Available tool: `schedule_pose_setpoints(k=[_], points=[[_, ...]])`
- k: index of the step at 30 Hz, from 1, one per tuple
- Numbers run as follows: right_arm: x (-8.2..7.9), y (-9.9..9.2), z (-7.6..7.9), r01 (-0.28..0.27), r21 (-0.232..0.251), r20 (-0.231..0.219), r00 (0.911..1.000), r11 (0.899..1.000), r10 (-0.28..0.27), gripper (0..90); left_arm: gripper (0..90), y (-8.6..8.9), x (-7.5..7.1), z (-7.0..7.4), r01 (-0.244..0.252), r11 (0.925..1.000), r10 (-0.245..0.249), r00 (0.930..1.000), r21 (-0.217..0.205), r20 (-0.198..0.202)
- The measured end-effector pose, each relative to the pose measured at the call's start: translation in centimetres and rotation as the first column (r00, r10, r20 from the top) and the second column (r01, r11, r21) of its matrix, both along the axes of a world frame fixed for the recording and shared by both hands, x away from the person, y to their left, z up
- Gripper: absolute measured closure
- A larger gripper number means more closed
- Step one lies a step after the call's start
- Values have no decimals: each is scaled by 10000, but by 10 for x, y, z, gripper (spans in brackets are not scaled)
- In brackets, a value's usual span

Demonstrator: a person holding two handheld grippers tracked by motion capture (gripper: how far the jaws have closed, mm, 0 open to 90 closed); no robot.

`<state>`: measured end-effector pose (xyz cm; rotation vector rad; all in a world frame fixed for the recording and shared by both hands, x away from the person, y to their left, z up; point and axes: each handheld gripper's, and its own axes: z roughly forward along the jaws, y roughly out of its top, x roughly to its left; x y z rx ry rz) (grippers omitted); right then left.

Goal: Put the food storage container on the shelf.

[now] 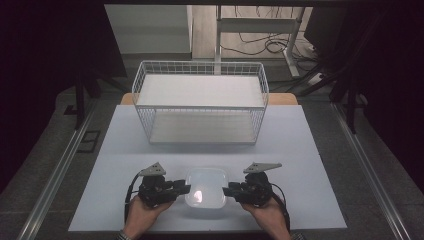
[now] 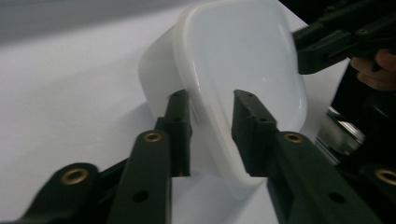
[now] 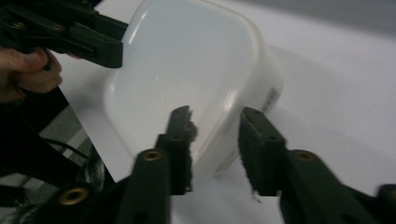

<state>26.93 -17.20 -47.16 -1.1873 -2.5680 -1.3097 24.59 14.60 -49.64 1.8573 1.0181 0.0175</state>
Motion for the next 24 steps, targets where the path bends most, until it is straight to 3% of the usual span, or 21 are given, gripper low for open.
schedule_pose_setpoints(k=[4,5,7,11,19,24], points=[[-4,1,1,176,69,172,9997,9998,-177,766,753,3,-1,0,-379,9992,379,9993,-128,8],[-5,1,2,205,68,241,9995,9998,-207,791,777,3,-2,0,-399,9992,398,9991,26,111],[-7,4,2,235,-96,602,9979,9997,-229,793,782,2,-2,0,-538,9985,537,9985,69,136],[-6,4,2,260,-47,697,9972,9997,-256,793,782,2,-2,-1,-590,9983,591,9982,-25,140],[4,1,7,372,306,1124,9928,9988,-404,790,787,1,4,14,-637,9979,641,9959,-86,633],[13,2,11,354,218,1416,9892,9991,-382,789,792,1,11,23,-666,9978,665,9936,-17,912]])
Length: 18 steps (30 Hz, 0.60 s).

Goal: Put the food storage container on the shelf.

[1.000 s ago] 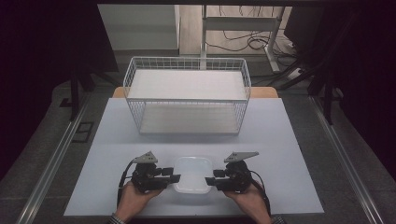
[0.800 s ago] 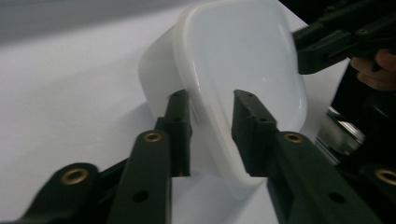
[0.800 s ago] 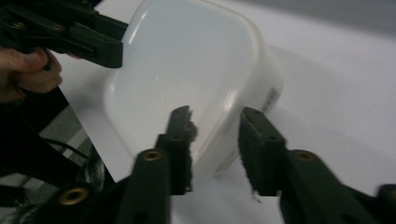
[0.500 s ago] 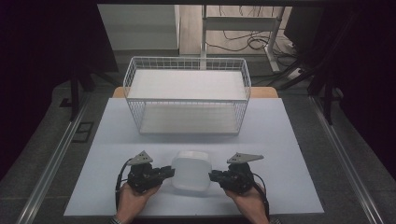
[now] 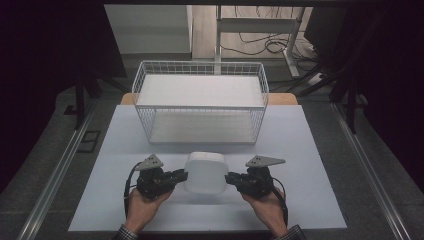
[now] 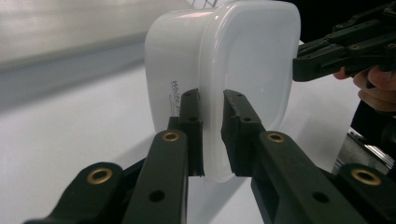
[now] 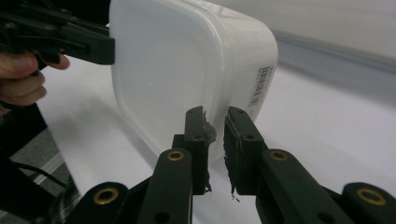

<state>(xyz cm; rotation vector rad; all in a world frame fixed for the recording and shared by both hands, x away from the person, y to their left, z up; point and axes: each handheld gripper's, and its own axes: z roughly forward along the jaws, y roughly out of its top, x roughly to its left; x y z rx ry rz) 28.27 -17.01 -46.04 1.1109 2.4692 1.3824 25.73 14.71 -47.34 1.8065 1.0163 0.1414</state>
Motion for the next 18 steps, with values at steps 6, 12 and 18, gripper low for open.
schedule_pose_setpoints(k=[6,12,18], points=[[18,2,10,171,170,275,9995,9997,-176,785,794,1,18,12,-118,9999,120,9995,-83,280],[38,5,19,392,315,576,9975,9987,-409,780,794,3,36,18,-363,9990,375,9982,-275,460],[61,11,22,512,462,708,9960,9976,-544,776,794,5,55,20,-576,9977,594,9969,-368,507]])
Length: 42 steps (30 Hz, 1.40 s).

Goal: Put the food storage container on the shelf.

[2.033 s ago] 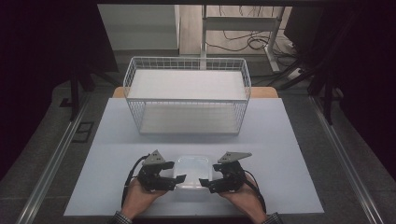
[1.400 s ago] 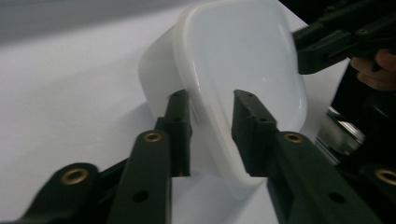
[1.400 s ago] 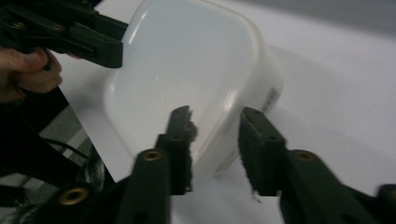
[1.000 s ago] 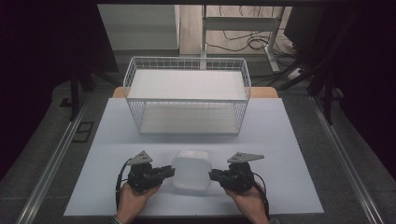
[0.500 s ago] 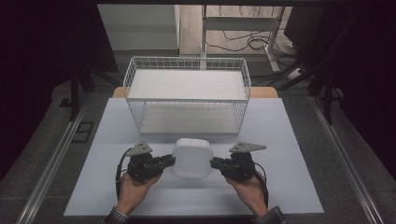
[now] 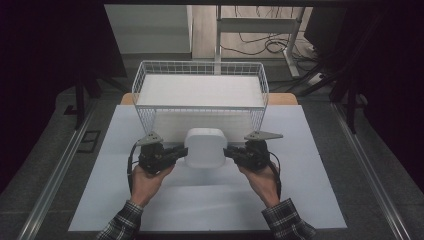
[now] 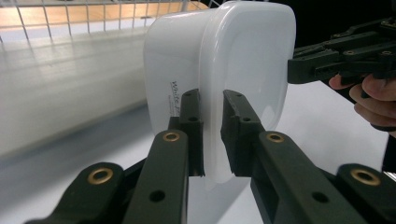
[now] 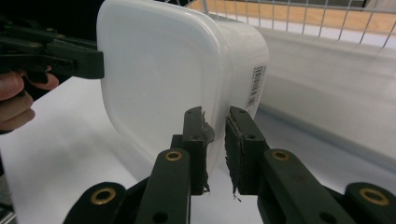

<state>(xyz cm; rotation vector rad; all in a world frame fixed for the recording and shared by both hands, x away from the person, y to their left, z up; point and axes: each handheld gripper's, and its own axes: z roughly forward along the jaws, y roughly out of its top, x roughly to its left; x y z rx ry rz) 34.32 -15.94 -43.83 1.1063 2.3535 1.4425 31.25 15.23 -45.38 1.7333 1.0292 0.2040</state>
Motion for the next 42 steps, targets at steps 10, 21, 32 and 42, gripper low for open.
schedule_pose_setpoints(k=[10,21,32,42], points=[[31,4,-5,525,-78,-55,9986,9986,-526,769,794,-2,33,-9,-129,9998,126,9996,-133,-250],[47,14,-15,827,-228,-153,9964,9963,-830,765,792,3,51,-19,-311,9995,306,9977,-84,-611],[57,19,-24,959,-394,-459,9942,9946,-977,763,784,4,64,-30,-395,9992,397,9926,44,-1146],[68,22,-31,1129,-630,-415,9924,9916,-1157,755,773,-1,74,-39,-741,9972,750,9906,121,-1140]])
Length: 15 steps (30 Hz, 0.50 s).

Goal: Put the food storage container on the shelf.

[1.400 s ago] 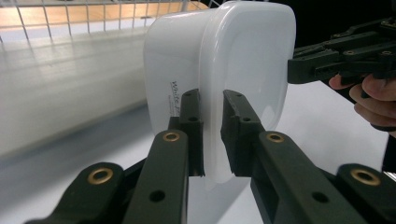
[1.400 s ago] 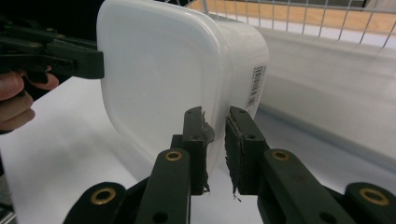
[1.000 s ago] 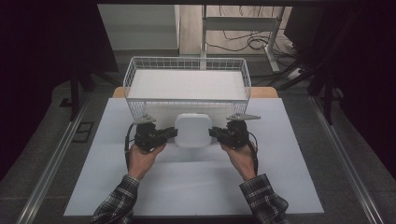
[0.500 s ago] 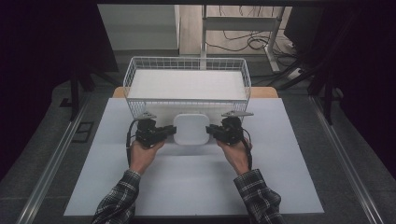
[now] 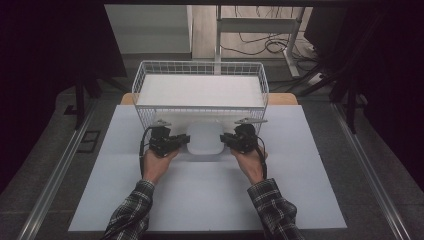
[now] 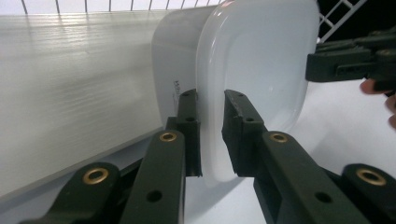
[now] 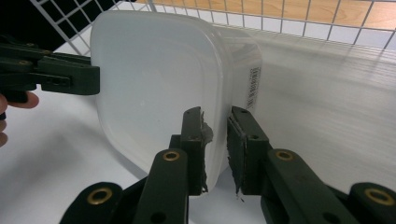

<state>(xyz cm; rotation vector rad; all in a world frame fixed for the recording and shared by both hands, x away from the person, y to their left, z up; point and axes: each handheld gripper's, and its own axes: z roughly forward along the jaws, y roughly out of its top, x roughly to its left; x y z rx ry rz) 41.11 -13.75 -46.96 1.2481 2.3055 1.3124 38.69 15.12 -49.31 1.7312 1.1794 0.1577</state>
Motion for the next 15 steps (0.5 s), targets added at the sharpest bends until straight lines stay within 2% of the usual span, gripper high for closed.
schedule_pose_setpoints(k=[3,8,12,14,15], points=[[4,-2,-1,-48,226,19,10000,9997,47,744,764,-1,2,1,-59,9999,58,9999,121,144],[8,3,0,-31,-153,383,9993,9999,37,700,719,-6,5,0,-232,9988,201,9972,427,725],[12,3,-2,-19,-32,422,9991,10000,21,677,698,-5,7,-2,-291,9989,257,9958,379,874],[12,5,-1,115,-211,702,9975,9997,-100,681,668,-8,9,-2,-477,9947,381,9938,915,1042],[12,5,-1,115,-211,702,9975,9997,-100,681,675,-8,9,-2,-477,9947,381,9938,915,1042]])
